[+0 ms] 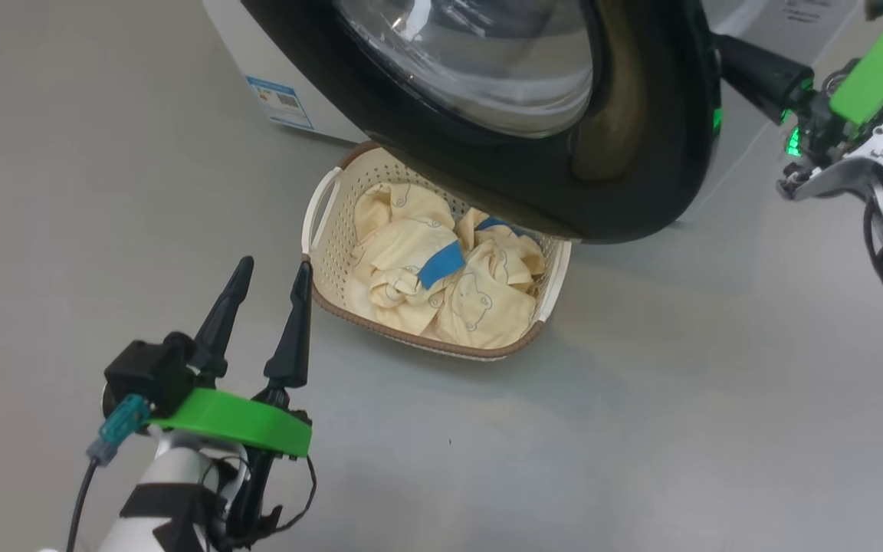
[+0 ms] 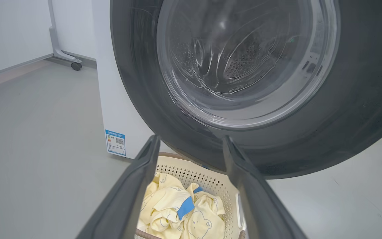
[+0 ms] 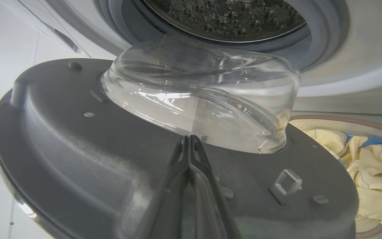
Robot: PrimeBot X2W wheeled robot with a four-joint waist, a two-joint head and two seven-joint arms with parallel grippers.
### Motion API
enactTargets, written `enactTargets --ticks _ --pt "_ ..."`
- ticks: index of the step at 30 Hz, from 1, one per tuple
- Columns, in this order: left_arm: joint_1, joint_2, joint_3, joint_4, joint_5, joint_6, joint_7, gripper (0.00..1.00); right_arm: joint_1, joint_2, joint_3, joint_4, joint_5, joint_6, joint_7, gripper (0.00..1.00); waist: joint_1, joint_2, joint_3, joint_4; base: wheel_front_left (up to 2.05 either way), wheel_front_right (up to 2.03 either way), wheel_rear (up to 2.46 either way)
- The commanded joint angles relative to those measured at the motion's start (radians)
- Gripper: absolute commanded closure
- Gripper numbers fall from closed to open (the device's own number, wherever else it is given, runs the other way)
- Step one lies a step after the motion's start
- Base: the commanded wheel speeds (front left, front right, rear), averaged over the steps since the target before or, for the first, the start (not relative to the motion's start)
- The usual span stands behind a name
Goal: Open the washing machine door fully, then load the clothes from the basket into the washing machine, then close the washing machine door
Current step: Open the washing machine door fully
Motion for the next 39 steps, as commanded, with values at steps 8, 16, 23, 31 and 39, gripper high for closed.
enactTargets --ticks 8,16,23,31,39 --pt "0.043 0.041 0.049 -0.036 0.01 0.001 -0.011 0.0 0.098 0.048 0.038 -0.084 0.002 0.0 0.025 1.0 0.0 0.0 -0.07 -0.014 0.0 0.0 0.0" --pt "0.087 0.053 0.06 -0.043 0.019 0.001 -0.011 0.0 0.187 0.083 0.063 -0.124 0.006 0.0 0.046 1.0 0.0 0.0 -0.126 -0.006 0.0 0.0 0.0" --pt "0.109 0.051 0.068 -0.05 0.022 0.001 -0.011 0.0 0.24 0.118 0.085 -0.16 0.0 0.0 0.056 1.0 0.0 0.0 -0.152 0.013 0.0 0.0 0.0" --pt "0.117 0.039 0.067 -0.05 0.024 0.001 -0.011 0.0 0.274 0.148 0.122 -0.194 -0.02 0.0 0.06 1.0 0.0 0.0 -0.163 0.041 0.0 0.0 0.0" --pt "0.109 0.037 0.064 -0.052 0.022 0.001 -0.011 0.0 0.281 0.174 0.146 -0.206 -0.025 0.0 0.058 1.0 0.0 0.0 -0.159 0.066 0.0 0.0 0.0"
